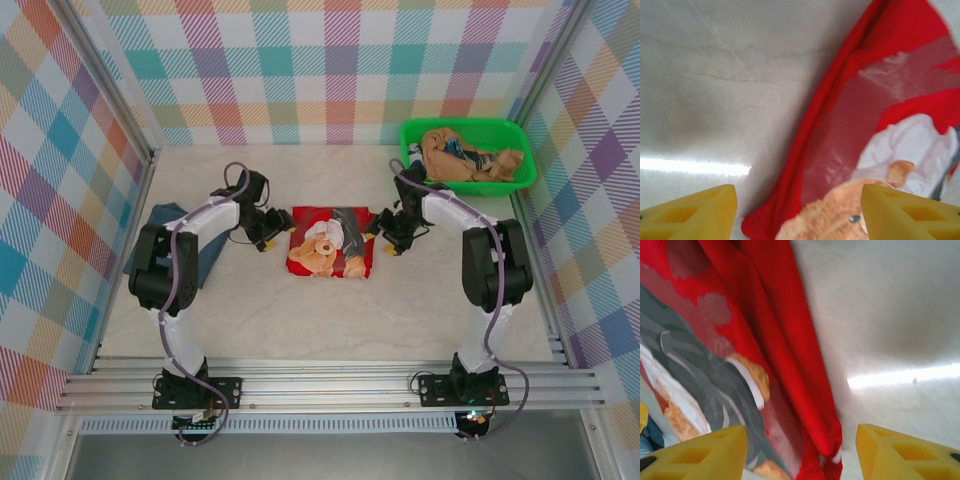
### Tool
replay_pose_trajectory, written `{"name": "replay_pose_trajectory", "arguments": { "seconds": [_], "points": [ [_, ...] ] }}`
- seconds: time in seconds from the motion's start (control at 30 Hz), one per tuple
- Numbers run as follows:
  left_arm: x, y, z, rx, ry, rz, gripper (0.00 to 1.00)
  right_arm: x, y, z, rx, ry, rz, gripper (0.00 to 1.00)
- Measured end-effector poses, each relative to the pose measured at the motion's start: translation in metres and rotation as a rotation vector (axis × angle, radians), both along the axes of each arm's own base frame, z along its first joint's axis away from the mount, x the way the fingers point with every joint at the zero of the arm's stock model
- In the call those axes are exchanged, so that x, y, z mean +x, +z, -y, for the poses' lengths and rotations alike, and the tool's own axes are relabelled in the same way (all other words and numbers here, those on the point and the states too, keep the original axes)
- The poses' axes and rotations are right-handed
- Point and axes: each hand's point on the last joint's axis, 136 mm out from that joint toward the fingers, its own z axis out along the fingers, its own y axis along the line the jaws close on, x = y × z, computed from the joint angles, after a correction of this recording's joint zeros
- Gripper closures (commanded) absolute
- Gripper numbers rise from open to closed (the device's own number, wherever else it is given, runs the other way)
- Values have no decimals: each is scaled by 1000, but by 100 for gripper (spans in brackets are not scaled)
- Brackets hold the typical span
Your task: Fold and stack the t-shirts
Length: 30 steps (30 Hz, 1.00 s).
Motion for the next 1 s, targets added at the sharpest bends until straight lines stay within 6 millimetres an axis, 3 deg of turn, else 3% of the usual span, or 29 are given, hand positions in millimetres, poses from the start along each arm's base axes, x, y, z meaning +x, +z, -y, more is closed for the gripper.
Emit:
{"name": "replay_pose_trajectory", "arguments": {
  "seconds": [0.13,0.23,0.3,0.4,0.47,0.63,0.77,1.0],
  "points": [
    [2,-14,2,-4,-13,-15,33,14,-18,-7,-4,24,0,43],
    [3,-14,4,-9,-20,-10,33,17,-31,-10,-10,38,-15,52],
    [2,-14,4,-9,-24,-9,33,16,-38,-11,-19,41,-32,63],
    [4,-13,5,-13,-34,2,32,18,-39,-9,-21,34,-33,93],
    [8,-11,7,-27,-41,21,32,18,-42,-6,-17,27,-36,100],
    [20,-9,18,-88,-60,69,32,20,-41,-2,23,22,-41,100],
    [26,-22,26,-104,-86,58,37,23,-42,1,49,28,-55,100],
    [27,-24,28,-76,-119,60,40,29,-43,-1,70,34,-95,100]
  ]
}}
